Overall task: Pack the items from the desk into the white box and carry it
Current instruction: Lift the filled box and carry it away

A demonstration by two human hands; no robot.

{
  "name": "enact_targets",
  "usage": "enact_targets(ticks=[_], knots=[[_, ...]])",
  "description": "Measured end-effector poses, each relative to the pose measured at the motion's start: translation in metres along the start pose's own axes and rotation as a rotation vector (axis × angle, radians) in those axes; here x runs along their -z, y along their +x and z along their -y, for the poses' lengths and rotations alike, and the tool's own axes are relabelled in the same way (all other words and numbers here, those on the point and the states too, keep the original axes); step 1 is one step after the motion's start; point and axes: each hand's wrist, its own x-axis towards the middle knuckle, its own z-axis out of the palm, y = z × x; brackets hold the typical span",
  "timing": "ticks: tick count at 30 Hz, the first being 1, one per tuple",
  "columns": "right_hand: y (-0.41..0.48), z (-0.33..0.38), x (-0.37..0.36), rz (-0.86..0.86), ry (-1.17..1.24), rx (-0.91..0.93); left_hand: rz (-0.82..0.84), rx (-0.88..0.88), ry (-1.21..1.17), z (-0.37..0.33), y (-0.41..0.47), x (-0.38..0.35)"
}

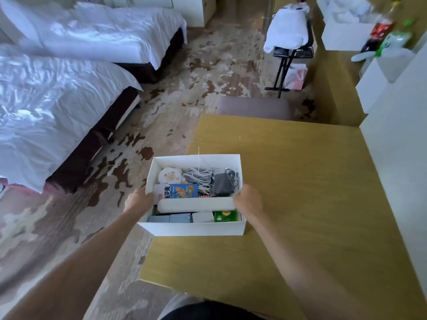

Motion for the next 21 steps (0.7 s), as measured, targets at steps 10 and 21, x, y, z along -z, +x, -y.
enact_targets(ticks=[10,21], knots=[[-0.016,0.060,-0.029,0.117,0.014,0.189,-0.195,0.076,-0.028,0.075,-0.038,0.048],[-0.059,0.244,-0.170,0.303,-0.095,0.435,-0.376,0.393,-0.270,0.283,-0.059,0.124]])
